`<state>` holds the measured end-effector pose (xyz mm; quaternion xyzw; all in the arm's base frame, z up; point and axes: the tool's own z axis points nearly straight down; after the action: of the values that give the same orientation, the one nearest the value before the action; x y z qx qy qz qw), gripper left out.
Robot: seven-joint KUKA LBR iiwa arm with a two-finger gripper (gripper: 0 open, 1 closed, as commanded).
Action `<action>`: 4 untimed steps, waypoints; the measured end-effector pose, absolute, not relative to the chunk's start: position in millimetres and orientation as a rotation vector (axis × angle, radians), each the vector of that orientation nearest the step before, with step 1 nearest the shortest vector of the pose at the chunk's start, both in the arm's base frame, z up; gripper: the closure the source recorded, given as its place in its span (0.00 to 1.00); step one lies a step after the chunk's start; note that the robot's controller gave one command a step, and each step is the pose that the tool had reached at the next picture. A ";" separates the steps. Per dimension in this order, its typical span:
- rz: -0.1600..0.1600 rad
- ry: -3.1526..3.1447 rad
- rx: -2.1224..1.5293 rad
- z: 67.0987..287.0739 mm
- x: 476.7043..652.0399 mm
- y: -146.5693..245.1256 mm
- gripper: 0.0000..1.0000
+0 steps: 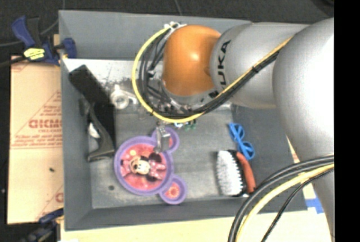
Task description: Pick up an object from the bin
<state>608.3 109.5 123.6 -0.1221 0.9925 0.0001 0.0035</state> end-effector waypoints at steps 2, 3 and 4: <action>0.000 3.075 -0.567 71.4 605.6 99.8 1.00; 0.000 3.072 -0.577 71.4 606.3 99.5 1.00; 0.000 3.074 -0.581 75.0 605.1 99.2 1.00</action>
Offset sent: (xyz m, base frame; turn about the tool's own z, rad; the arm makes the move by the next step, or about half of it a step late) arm -0.0031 -0.0102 -0.0536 -0.1358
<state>605.1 99.2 75.0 -0.1858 0.9826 0.0000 0.0065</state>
